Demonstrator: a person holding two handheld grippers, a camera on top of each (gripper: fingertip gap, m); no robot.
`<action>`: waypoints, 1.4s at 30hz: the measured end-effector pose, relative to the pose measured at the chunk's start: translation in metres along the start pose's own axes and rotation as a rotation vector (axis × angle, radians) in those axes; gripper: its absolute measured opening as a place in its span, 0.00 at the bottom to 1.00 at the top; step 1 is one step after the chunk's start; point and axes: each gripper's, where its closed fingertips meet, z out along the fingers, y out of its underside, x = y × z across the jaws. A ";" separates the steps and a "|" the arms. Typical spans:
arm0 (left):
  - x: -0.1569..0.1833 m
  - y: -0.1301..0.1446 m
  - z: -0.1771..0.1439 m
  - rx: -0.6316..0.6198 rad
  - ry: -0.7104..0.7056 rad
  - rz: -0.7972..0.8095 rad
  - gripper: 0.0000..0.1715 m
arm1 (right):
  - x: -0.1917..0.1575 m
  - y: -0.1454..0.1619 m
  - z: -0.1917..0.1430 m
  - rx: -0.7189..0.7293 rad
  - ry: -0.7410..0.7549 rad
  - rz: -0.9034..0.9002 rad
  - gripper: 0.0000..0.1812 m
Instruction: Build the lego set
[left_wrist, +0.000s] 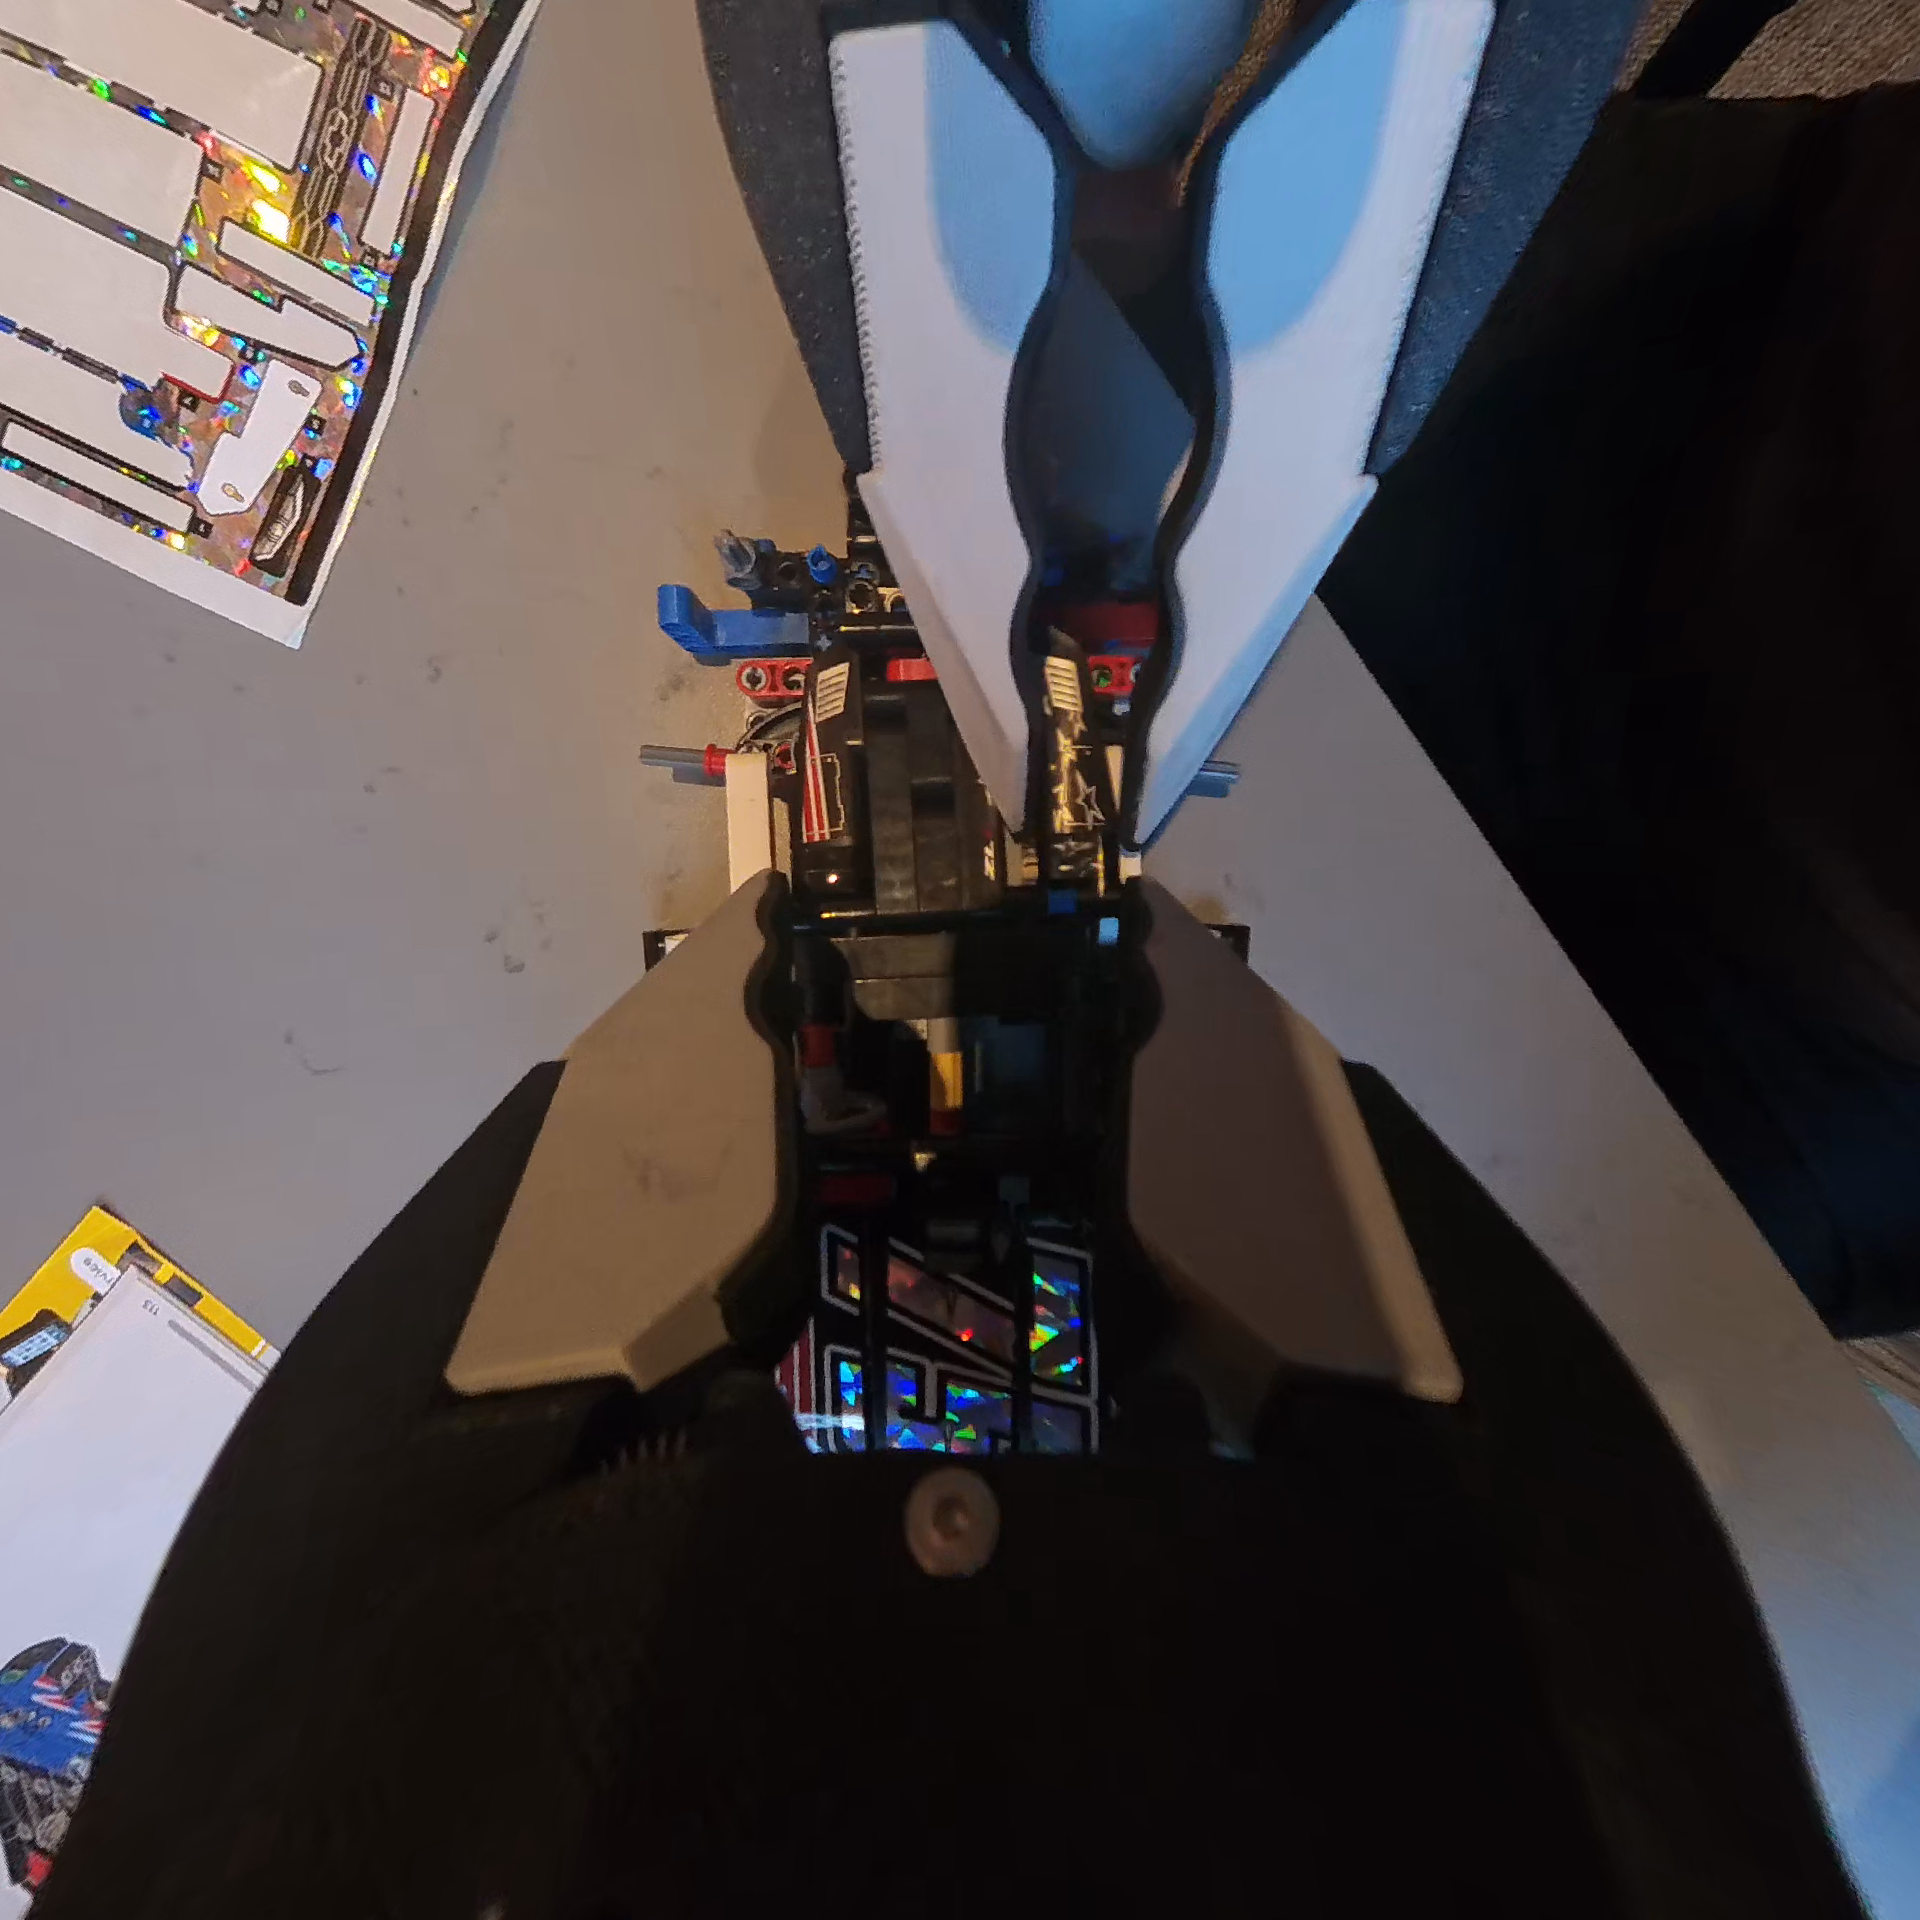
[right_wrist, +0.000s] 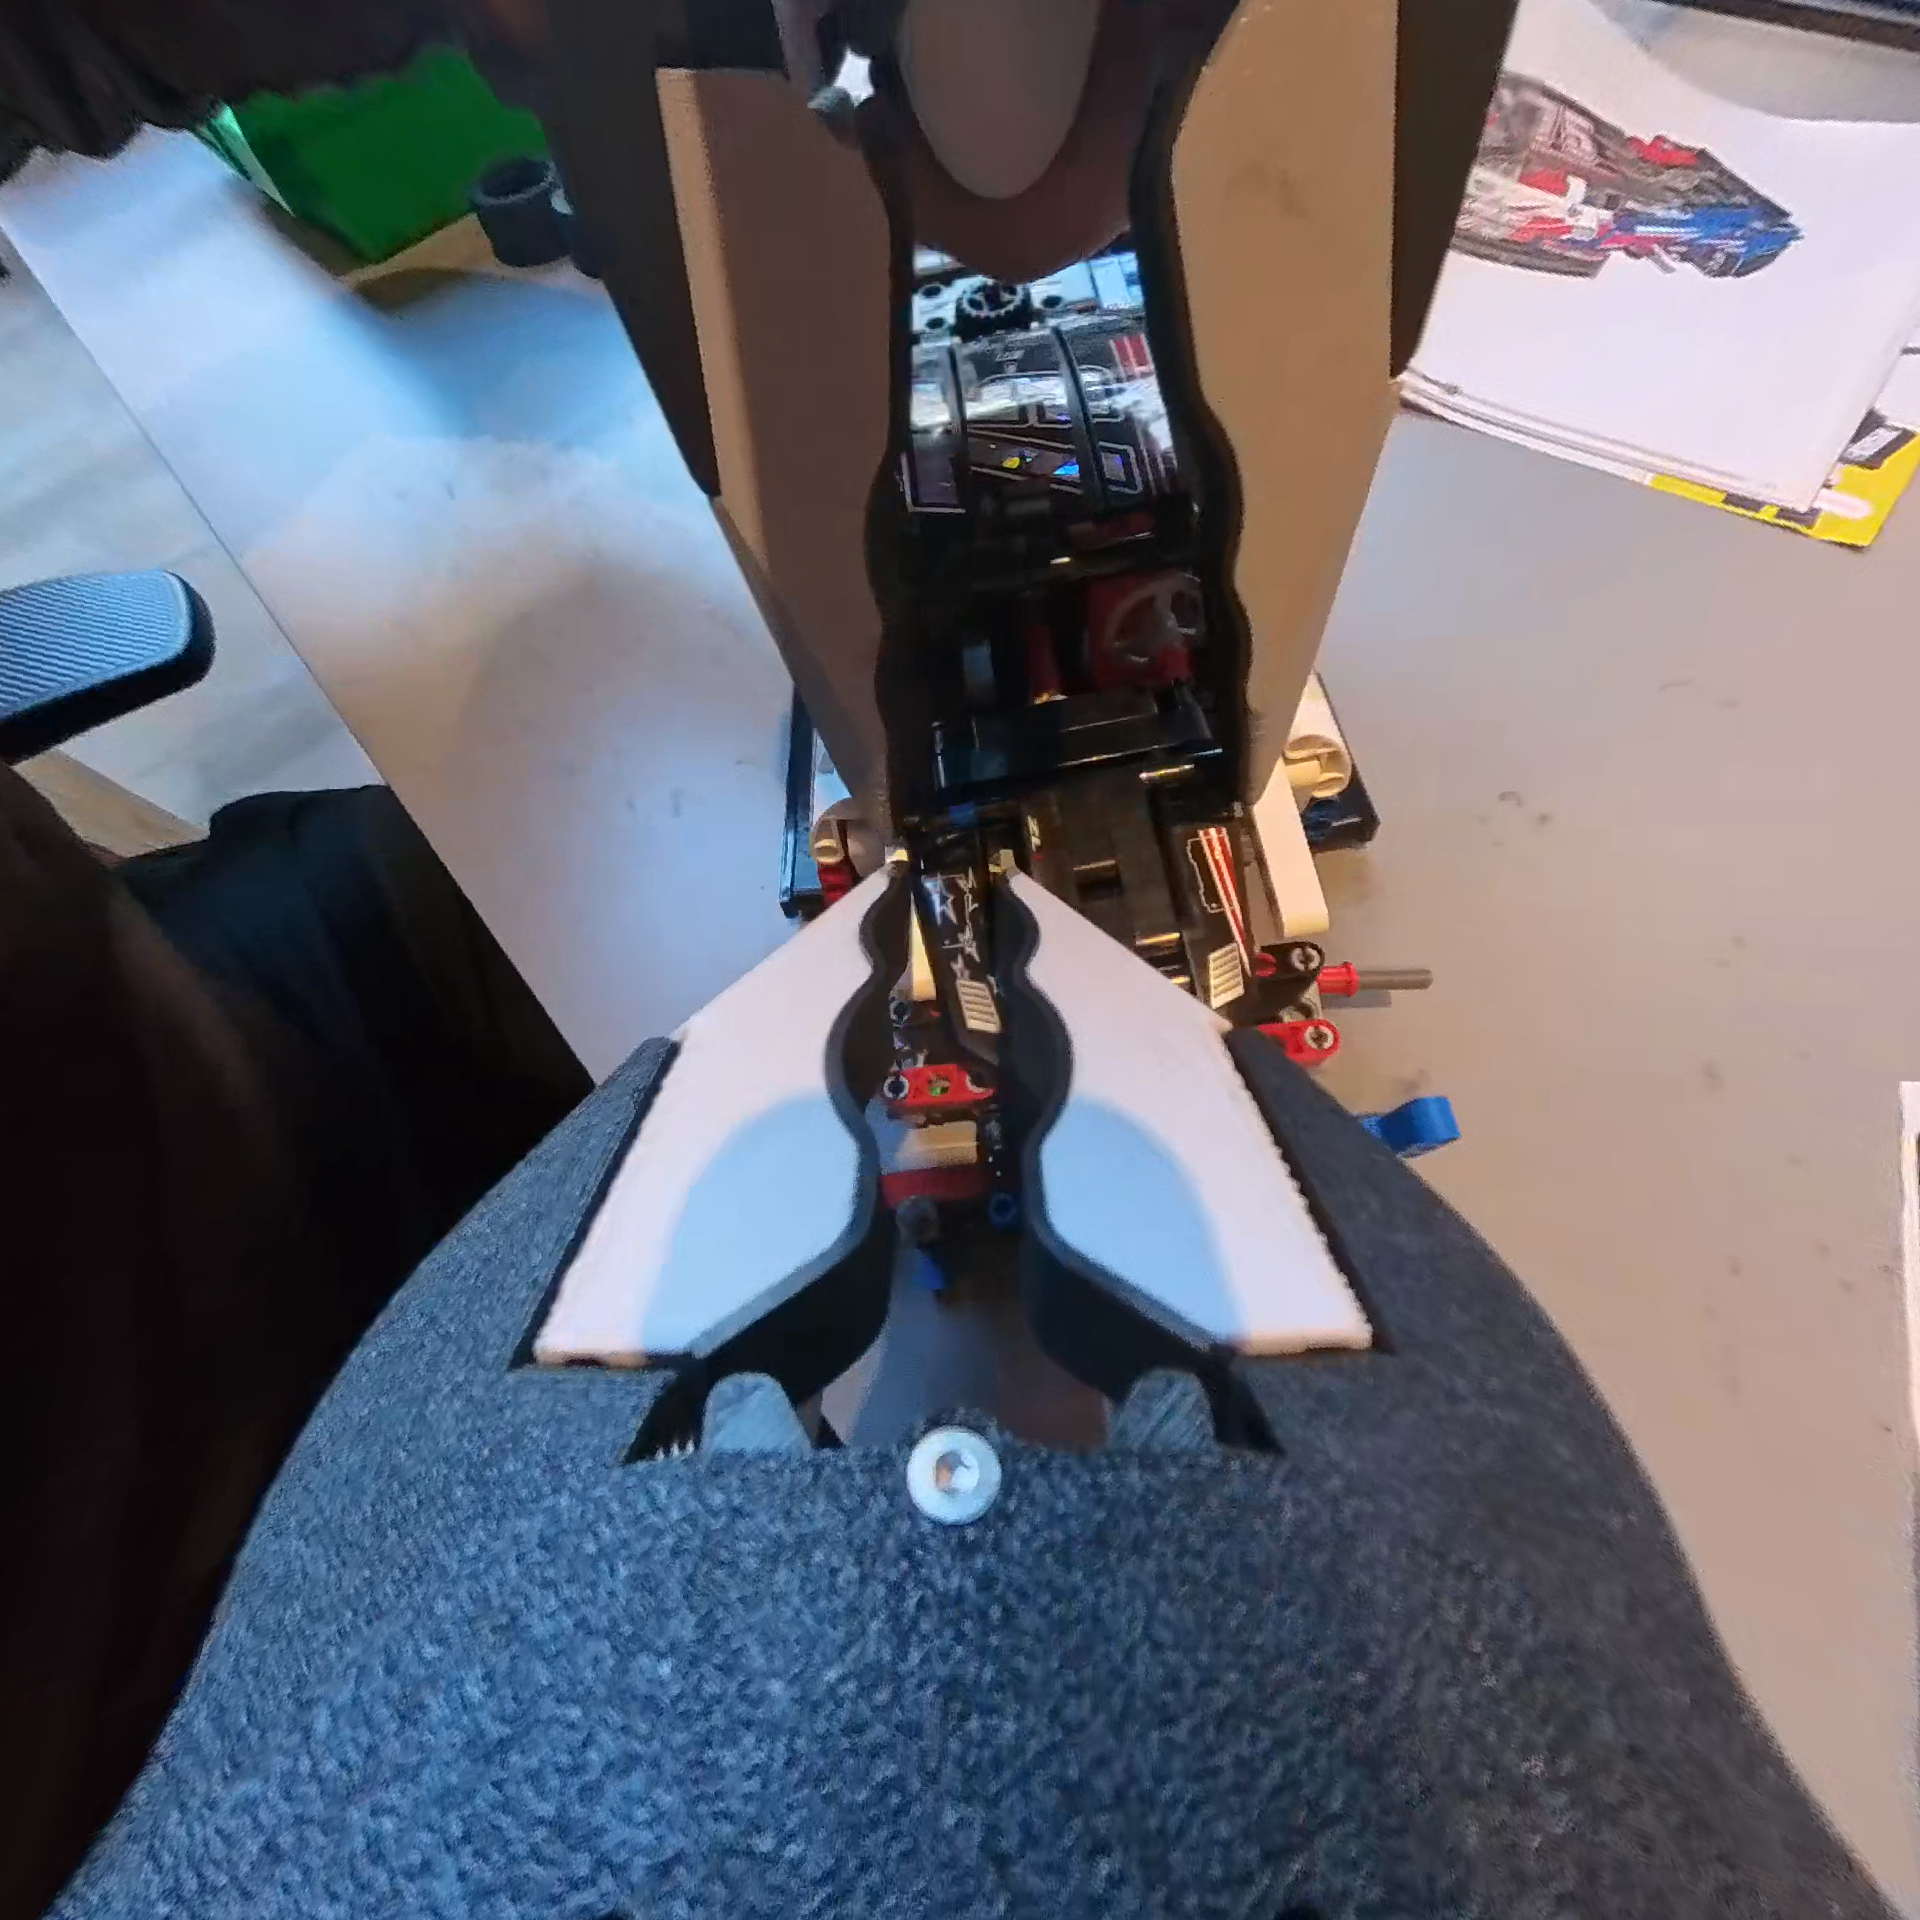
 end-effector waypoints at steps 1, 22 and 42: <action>0.000 0.000 0.000 -0.001 0.001 0.002 0.36 | 0.000 0.000 0.000 0.000 -0.006 -0.001 0.09; 0.001 0.002 0.001 -0.042 0.022 0.020 0.36 | 0.000 0.002 0.001 -0.103 0.086 -0.084 0.08; -0.006 0.006 -0.001 -0.056 -0.019 -0.042 0.35 | 0.009 -0.002 0.003 -0.061 0.250 -0.292 0.07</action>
